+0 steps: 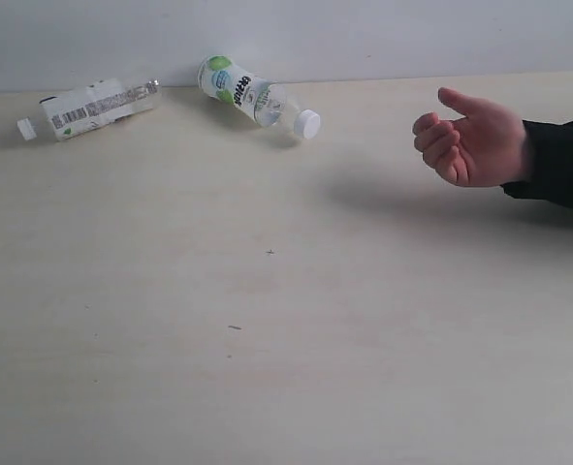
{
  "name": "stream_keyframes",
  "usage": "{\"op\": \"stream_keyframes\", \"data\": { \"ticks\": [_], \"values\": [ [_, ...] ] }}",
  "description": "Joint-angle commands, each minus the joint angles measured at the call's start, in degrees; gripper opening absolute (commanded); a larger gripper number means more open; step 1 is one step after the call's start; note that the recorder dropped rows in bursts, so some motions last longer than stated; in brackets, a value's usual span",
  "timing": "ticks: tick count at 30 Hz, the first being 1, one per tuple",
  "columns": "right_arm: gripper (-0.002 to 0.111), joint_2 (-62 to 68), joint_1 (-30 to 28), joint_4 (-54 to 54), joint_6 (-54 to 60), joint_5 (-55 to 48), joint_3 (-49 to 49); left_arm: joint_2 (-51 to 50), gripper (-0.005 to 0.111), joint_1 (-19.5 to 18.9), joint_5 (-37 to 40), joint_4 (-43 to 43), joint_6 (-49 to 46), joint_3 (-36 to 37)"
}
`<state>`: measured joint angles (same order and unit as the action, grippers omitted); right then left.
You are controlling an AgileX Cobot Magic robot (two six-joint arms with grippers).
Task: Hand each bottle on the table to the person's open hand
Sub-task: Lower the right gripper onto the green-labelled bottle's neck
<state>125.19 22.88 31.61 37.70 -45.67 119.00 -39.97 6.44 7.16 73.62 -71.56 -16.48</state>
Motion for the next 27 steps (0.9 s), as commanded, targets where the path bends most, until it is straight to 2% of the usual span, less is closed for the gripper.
{"op": "stream_keyframes", "data": {
  "ticks": [1, 5, 8, 11, 15, 17, 27],
  "values": [
    [0.000, 10.94, -0.07, -1.68, 0.15, -7.03, 13.35, 0.25, 0.000, -0.15, 0.14, 0.18, -0.28, 0.25],
    [0.002, 18.39, 1.41, -6.59, -0.09, -9.61, 23.65, 0.25, 0.000, -0.15, 0.14, 0.18, -0.28, 0.25],
    [0.010, 22.45, 3.59, -13.34, 0.04, -10.12, 28.35, 0.25, 0.000, -0.15, 0.14, 0.18, -0.28, 0.25],
    [0.027, 24.28, 5.71, -18.07, 0.11, -10.51, 30.00, 0.25, 0.000, -0.15, 0.14, 0.18, -0.28, 0.25],
    [0.062, 24.68, 7.53, -19.74, 2.28, -11.67, 30.00, 0.25, 0.000, -0.15, 0.14, 0.18, -0.28, 0.25],
    [0.072, 24.68, 7.79, -21.65, 2.50, -11.56, 30.00, 0.25, 0.000, -0.15, 0.14, 0.18, -0.28, 0.25],
    [0.075, 25.54, 7.79, -21.12, 3.93, -11.67, 30.00, 0.25, 0.000, -0.15, 0.14, 0.18, -0.28, 0.25]
  ]
}}
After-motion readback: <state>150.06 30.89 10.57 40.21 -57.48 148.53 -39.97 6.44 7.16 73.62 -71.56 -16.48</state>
